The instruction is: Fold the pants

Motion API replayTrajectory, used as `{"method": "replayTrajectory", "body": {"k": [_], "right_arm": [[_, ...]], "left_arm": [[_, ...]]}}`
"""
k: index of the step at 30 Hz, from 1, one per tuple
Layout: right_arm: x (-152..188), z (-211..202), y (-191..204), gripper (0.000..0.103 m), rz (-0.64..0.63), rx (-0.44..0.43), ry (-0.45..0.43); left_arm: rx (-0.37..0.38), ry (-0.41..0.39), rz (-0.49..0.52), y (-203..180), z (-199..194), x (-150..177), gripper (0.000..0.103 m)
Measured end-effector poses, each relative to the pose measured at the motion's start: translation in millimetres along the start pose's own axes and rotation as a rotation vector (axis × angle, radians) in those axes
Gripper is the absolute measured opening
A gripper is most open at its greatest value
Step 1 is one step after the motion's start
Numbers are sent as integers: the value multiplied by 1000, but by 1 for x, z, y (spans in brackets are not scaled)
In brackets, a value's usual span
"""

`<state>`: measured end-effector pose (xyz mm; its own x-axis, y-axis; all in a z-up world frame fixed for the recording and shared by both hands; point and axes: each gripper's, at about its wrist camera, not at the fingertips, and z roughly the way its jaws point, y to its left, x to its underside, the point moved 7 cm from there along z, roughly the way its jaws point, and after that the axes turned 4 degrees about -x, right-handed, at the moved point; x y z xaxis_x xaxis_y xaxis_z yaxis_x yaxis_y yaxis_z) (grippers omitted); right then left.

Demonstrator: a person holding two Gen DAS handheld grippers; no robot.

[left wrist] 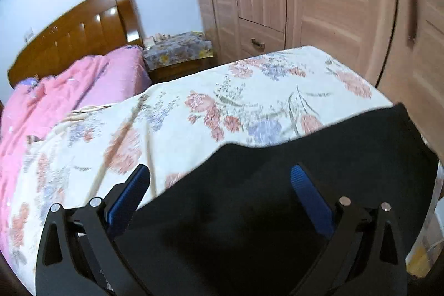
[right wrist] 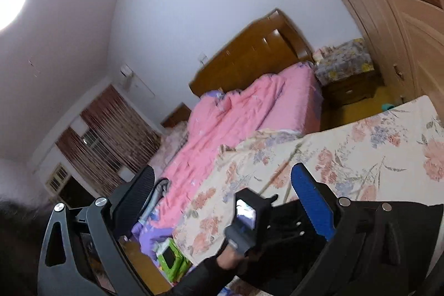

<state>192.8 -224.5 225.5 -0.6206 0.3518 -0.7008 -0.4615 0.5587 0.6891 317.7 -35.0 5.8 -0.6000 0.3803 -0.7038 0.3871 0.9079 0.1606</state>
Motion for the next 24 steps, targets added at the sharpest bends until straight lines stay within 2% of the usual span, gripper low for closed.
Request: {"method": "replayTrajectory", "body": {"k": [1,2,3,4,6,8,12,14,15,16,18,20,22,23,24], "right_arm": [[2,-4,-10,99,-10,-25,-30],[9,-5,-36,99,8,-18,-56],[21,0,-71,99,52,84,-45],[44,14,-117,99,92,262,11],[85,49,-173,99,95,371,172],[119,77,-213,99,57,484,276],[158,125,-245,99,-25,517,403],[166,138,-258,99,-28,543,443],[167,139,-264,99,-29,539,437],[162,136,-264,99,-24,511,402],[158,125,-265,96,43,486,388],[156,102,-260,97,76,558,365],[160,66,-236,98,74,507,303],[164,43,-226,98,89,495,246],[171,15,-219,98,93,502,187]], "left_arm": [[9,19,-15,2,9,-2,101],[13,36,-28,2,17,-3,101],[25,38,-37,1,22,-2,101],[43,43,-54,1,29,-1,101],[42,78,-82,4,46,4,101],[43,107,-98,4,63,9,101],[36,240,-97,8,98,28,101],[55,260,-132,15,104,33,101],[77,263,-174,20,106,34,101],[79,270,-188,23,107,35,101],[90,276,-201,24,109,37,102],[83,275,-196,24,109,37,102],[49,237,-189,25,100,34,101],[7,204,-183,27,88,32,101],[-14,125,-175,27,63,27,101]]}}
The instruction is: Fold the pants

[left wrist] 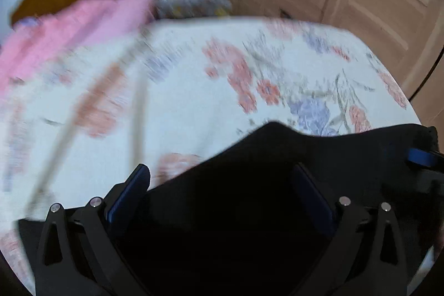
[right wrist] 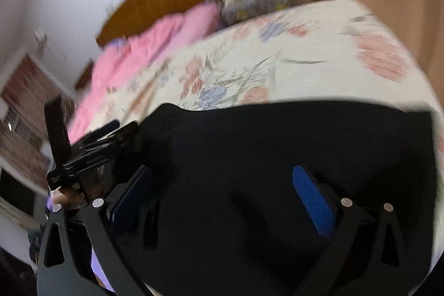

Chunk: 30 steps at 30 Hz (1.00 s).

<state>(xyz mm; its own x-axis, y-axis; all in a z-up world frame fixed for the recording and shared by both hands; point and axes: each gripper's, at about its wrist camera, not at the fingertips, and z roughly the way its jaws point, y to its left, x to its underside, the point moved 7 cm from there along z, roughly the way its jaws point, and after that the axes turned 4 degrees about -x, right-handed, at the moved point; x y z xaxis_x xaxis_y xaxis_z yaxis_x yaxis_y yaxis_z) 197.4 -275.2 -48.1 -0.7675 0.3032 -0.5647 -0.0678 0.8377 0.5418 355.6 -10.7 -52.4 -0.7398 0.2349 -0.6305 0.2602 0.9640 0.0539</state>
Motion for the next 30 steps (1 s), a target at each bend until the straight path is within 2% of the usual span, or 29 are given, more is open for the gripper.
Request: {"method": "replayTrajectory", "body": {"k": [3,4,6,7,9,11,14,17,19,23,27,30], "right_arm": [[41,-59,-38,98,104,30,-126],[53,-67,-49,98,146,45,-124],[81,-85,-66,86,233,-4,-130],[87,-92,-70,84,256,-8,-146],[90,-96,-73,84,272,12,-168],[91,-98,-76,84,283,38,-176],[98,-93,-87,84,341,78,-171],[104,-91,-108,83,404,111,-168],[105,-95,-116,83,426,76,-201],[91,-87,-120,83,399,78,-219],[88,-86,-123,83,427,51,-249],[98,-87,-117,83,414,28,-217]], "left_arm": [[75,-131,-21,-2,-57,14,101],[61,-142,-32,1,-65,21,101],[-15,-129,-53,16,-71,47,101],[-36,-117,-62,21,-70,56,101],[-56,-87,-84,33,-65,78,101],[-30,-54,-115,43,-55,97,101],[50,-47,-174,53,-50,97,101],[55,-29,-160,53,-44,96,101],[52,-36,-163,53,-44,96,101],[50,-45,-168,52,-46,96,101],[54,-45,-170,51,-44,94,101],[54,-45,-170,52,-45,94,101]]}}
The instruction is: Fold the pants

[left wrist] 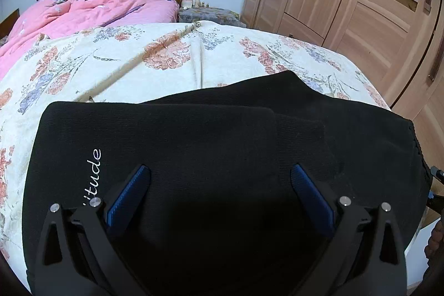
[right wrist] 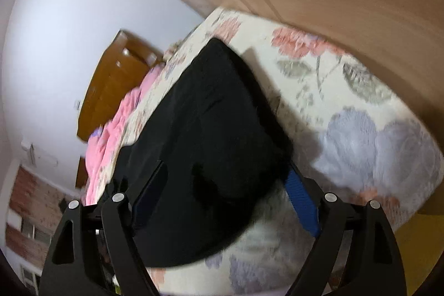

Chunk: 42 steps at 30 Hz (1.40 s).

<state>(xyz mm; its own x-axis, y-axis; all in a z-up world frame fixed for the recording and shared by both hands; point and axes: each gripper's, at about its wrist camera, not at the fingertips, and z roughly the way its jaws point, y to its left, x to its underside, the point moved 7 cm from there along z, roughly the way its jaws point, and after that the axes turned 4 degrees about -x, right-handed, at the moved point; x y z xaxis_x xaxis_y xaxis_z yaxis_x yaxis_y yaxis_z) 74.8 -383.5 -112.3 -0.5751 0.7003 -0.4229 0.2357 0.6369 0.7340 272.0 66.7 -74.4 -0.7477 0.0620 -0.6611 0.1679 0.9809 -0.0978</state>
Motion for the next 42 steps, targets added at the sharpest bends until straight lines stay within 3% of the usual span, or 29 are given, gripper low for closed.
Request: {"method": "replayTrajectory", "body": {"k": [2,5,8,10,11,15,18,22,25,28,31,34,37,38,39,40,41,42], "right_arm": [[4,0,3,83,5,-17,22],[-5,7,4,83,24,-19,-15],[-3,13,10,83,-40,20,-40],[1,11,9,69,-71,59,-44],[3,8,4,53,-78,87,-51],[3,1,-1,39,-57,38,-67],[-3,-16,24,33,-103,-17,-137],[-6,-25,102,31,-329,-66,-192],[9,-5,184,31,-541,-141,-169],[34,25,250,31,-690,-235,-117],[88,59,320,30,-870,-352,-32],[170,109,363,31,-1096,-394,130],[244,176,349,36,-1250,-316,418],[258,189,340,45,-1272,-289,464],[260,183,341,57,-1309,-314,401],[263,177,343,70,-1334,-349,403],[264,173,344,90,-1330,-381,438],[264,162,346,91,-1299,-455,485]], "left_arm": [[0,-1,-1,0,0,0,101],[-1,0,0,0,0,0,101],[2,-3,-2,1,0,0,101],[4,-4,-4,1,0,0,101],[4,-3,-3,0,0,0,101],[1,-6,-3,-1,-1,-1,101],[-8,1,6,-3,1,-2,101],[-58,22,44,-7,3,-1,102],[-76,51,50,-8,3,-3,102],[-7,13,-44,2,-15,-8,101],[102,-68,-202,31,-50,-13,101],[53,-123,-267,74,-82,-12,101],[5,-147,-371,126,-107,5,101],[-11,-147,-401,141,-112,12,101],[-30,-139,-434,156,-117,22,101],[-36,-129,-454,165,-119,29,101],[-32,-119,-470,172,-121,38,101],[-25,-114,-473,175,-123,43,101]]}}
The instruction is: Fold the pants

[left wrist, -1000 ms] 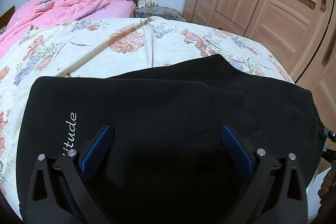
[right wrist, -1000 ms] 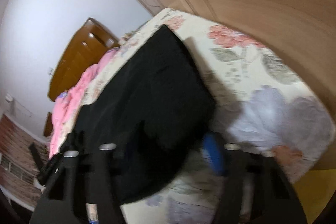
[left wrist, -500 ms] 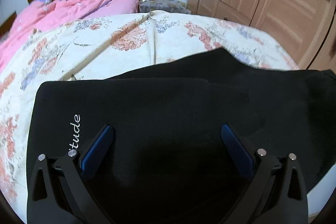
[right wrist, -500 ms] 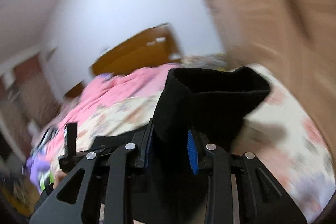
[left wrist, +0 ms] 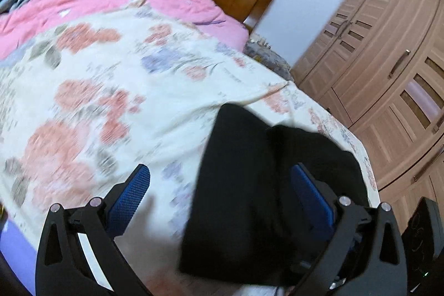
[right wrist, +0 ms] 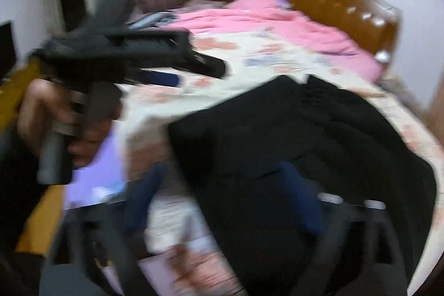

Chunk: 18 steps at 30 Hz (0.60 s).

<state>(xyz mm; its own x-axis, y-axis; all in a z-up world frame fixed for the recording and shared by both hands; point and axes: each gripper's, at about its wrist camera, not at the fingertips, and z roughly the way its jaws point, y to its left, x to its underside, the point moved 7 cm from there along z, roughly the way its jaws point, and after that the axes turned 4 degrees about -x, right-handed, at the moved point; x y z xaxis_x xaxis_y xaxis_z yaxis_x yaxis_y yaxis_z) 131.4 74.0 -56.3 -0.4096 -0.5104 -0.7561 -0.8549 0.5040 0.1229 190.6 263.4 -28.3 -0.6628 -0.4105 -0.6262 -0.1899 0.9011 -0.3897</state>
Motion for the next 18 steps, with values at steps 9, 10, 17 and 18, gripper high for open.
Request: {"method": "replayTrajectory", "body": {"k": [9,10,17,18], "right_arm": [[28,-112,-99,91,296,162,-169],[33,-120,-106,91,330,176,-183],[73,-141,-149,91,501,204,-238],[72,-139,-149,91,500,199,-243]], "left_arm": [[223,130,130,-54,7,28,101],[228,164,162,-63,12,34,101],[221,291,234,-94,32,58,100],[207,298,245,-99,30,59,100]]}}
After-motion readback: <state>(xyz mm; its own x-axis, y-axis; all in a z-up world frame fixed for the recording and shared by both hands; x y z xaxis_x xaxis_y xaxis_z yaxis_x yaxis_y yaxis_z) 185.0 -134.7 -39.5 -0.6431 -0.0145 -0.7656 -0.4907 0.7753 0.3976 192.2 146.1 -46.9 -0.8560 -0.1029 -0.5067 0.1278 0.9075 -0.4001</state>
